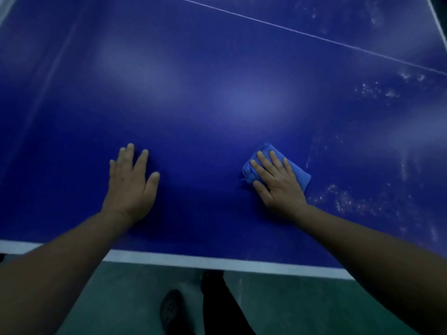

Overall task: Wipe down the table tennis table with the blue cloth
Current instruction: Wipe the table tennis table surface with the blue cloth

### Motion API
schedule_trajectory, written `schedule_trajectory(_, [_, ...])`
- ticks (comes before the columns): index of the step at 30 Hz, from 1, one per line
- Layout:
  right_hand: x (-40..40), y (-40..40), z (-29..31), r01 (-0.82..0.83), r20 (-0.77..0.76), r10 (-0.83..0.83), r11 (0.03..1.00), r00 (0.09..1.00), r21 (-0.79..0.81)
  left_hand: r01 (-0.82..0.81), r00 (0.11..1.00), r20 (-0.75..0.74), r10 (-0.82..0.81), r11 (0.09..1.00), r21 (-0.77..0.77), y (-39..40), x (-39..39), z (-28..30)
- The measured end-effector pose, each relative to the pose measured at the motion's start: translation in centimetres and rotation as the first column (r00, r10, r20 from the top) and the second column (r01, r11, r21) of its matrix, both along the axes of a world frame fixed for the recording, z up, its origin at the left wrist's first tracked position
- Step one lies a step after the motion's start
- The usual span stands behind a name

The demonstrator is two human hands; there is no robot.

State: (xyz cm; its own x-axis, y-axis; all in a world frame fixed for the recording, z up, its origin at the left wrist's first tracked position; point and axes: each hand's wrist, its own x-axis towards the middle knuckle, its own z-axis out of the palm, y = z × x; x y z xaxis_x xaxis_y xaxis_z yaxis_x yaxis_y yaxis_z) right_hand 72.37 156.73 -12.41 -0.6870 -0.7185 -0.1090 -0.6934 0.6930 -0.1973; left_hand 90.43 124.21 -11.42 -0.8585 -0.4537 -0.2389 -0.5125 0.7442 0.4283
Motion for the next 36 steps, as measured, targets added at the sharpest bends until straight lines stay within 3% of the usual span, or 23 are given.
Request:
schedule_trajectory(4, [5.0, 0.3, -0.1, 0.021, -0.014, -0.021, 1.0, 1.0, -0.014, 0.229, 0.958, -0.148, -0.244, 0.967, -0.116, 3.8, 5.4, 0.6])
schedule_trajectory(9, [9.8, 0.6, 0.0, 0.045, 0.014, -0.045, 0.999, 0.999, -0.011, 0.48, 0.859, -0.069, -0.507, 0.845, -0.236, 6.6, 8.7, -0.8])
schedule_trajectory(25, [19.4, 0.1, 0.0, 0.273, -0.09, -0.277, 0.96, 0.957, -0.053, 0.485, 0.86, -0.02, -0.51, 0.83, -0.276, 6.9, 8.5, -1.5])
schedule_trajectory(28, [20.9, 3.0, -0.1, 0.203, -0.118, -0.21, 0.976, 0.971, -0.076, 0.475, 0.863, -0.034, -0.503, 0.834, -0.279, 6.9, 8.5, -1.4])
schedule_trajectory(30, [20.8, 6.7, -0.4, 0.268, -0.146, -0.277, 0.96, 0.95, -0.081, 0.47, 0.865, -0.043, -0.5, 0.837, -0.28, 6.9, 8.5, -1.4])
schedule_trajectory(31, [20.7, 8.7, -0.3, 0.408, -0.136, -0.417, 0.908, 0.898, -0.095, 0.467, 0.866, -0.048, -0.498, 0.839, -0.279, 6.9, 8.5, -1.4])
schedule_trajectory(32, [20.6, 10.6, 0.1, 0.596, -0.089, -0.608, 0.793, 0.789, -0.126, 0.465, 0.866, -0.052, -0.497, 0.84, -0.278, 7.0, 8.5, -1.4])
schedule_trajectory(34, [20.1, 13.9, 1.6, 0.897, 0.041, -0.901, 0.424, 0.432, -0.128, 0.463, 0.867, -0.058, -0.496, 0.842, -0.276, 7.1, 8.6, -1.5])
schedule_trajectory(35, [19.9, 14.9, 2.4, 0.951, 0.05, -0.956, 0.281, 0.289, -0.126, 0.46, 0.868, -0.059, -0.493, 0.844, -0.276, 7.1, 8.6, -1.5])
schedule_trajectory(36, [19.8, 15.1, 3.1, 0.97, 0.031, -0.977, 0.204, 0.21, -0.136, 0.458, 0.869, -0.061, -0.491, 0.845, -0.277, 7.1, 8.6, -1.5])
